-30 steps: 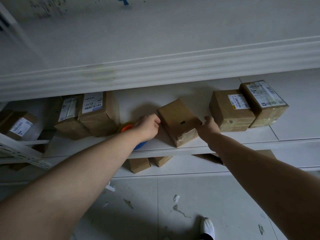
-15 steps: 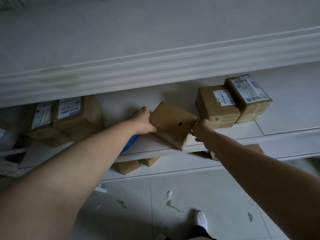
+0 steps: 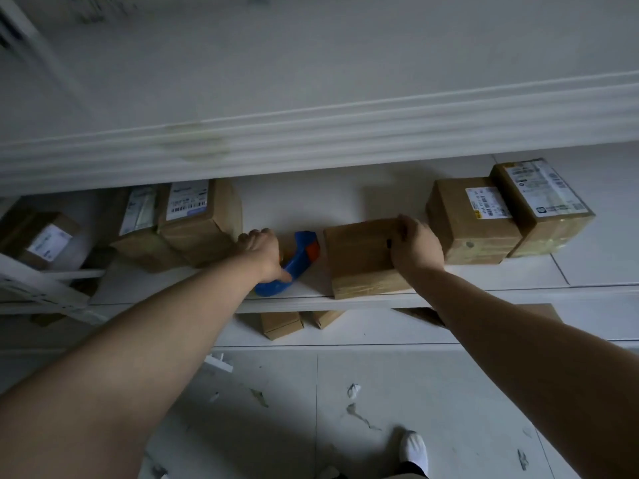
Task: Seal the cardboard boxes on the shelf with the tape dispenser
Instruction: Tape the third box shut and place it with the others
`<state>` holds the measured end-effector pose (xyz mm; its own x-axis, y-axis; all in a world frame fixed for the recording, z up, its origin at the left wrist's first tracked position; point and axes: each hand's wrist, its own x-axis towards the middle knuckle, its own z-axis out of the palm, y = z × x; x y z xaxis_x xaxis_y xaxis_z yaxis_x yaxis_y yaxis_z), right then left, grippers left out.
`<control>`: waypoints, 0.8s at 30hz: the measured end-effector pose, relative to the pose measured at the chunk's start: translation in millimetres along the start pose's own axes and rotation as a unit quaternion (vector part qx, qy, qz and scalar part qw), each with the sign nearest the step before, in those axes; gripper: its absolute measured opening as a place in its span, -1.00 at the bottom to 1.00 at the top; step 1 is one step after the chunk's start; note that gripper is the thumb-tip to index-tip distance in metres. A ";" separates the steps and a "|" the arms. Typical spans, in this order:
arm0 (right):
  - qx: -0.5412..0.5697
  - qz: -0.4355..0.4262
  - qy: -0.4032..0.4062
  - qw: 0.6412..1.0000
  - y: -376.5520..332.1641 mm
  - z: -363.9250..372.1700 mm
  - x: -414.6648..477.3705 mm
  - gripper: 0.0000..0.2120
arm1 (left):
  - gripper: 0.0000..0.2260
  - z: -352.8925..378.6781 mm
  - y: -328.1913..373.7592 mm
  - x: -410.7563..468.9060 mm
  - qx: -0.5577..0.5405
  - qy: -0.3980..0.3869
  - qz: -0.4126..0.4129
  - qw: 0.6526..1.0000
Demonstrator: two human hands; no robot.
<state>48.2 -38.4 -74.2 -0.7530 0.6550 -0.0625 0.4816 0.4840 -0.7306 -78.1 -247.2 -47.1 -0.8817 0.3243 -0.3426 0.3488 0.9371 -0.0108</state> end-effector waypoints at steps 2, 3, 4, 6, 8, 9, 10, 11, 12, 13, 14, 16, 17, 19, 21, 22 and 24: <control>-0.014 -0.068 0.005 0.998 -8.3 3.0 -7.3 -0.61 | -0.23 8.5 -2.5 2.1 -0.072 -0.003 -0.012 0.997; -0.018 -0.094 0.009 0.995 -11.9 4.8 -10.6 -0.62 | -0.23 13.3 -1.4 3.0 -0.089 -0.007 -0.013 0.996; -0.022 -0.109 0.011 0.994 -15.2 5.7 -13.9 -0.62 | -0.22 18.5 0.2 3.4 -0.092 -0.008 -0.012 0.996; -0.036 -0.114 -0.008 0.993 -17.5 8.9 -18.3 -0.61 | -0.26 30.6 2.2 4.6 -0.076 0.004 -0.004 0.997; -0.069 -0.102 -0.056 0.991 -16.4 14.1 -19.6 -0.63 | -0.41 38.5 -0.2 6.5 -0.066 0.033 0.013 0.997; -0.089 -0.096 -0.078 0.988 -16.5 16.2 -20.0 -0.65 | -0.48 39.1 -3.6 7.8 -0.069 0.046 0.021 0.996; -0.102 -0.091 -0.087 0.987 -18.0 17.3 -20.3 -0.66 | -0.51 37.8 -8.2 9.6 -0.082 0.056 0.028 0.995; -0.102 -0.083 -0.086 0.988 -21.9 17.0 -21.0 -0.65 | -0.51 34.5 -14.5 11.1 -0.105 0.056 0.031 0.992; -0.090 -0.077 -0.075 0.990 -27.9 16.2 -22.3 -0.61 | -0.48 28.1 -21.4 10.7 -0.141 0.047 0.032 0.988; -0.071 -0.072 -0.060 0.993 -34.5 16.0 -24.3 -0.59 | -0.45 20.5 -28.8 9.3 -0.187 0.033 0.031 0.981; -0.045 -0.073 -0.045 0.995 -41.8 15.8 -26.8 -0.60 | -0.43 11.5 -36.8 6.2 -0.239 0.021 0.035 0.970; 0.025 -0.059 -0.044 0.997 -55.5 19.6 -30.6 -0.67 | -0.43 -7.1 -53.8 -7.5 -0.330 -0.005 0.053 0.943; 0.058 -0.034 -0.058 0.996 -60.5 23.8 -31.1 -0.70 | -0.43 -16.0 -61.7 -17.0 -0.358 -0.020 0.063 0.932; 0.129 0.044 -0.107 0.985 -69.3 32.7 -32.5 -0.75 | -0.40 -31.8 -75.3 -39.9 -0.368 -0.051 0.085 0.924; 0.230 0.118 -0.158 0.953 -78.5 37.4 -37.9 -0.80 | -0.33 -42.2 -84.3 -60.0 -0.359 -0.079 0.112 0.923; 0.283 0.145 -0.185 0.930 -82.8 37.4 -42.0 -0.83 | -0.32 -45.6 -86.9 -68.0 -0.358 -0.093 0.126 0.920; 0.333 0.169 -0.253 0.892 -87.2 35.3 -51.3 -0.74 | -0.34 -48.7 -90.2 -79.3 -0.350 -0.118 0.149 0.917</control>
<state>29.0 -134.7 -31.3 -0.8027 0.2697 -0.5319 0.4731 -0.2549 -0.8433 -55.2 -351.2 26.8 -0.6586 0.6195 -0.4272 0.2000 0.6913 0.6943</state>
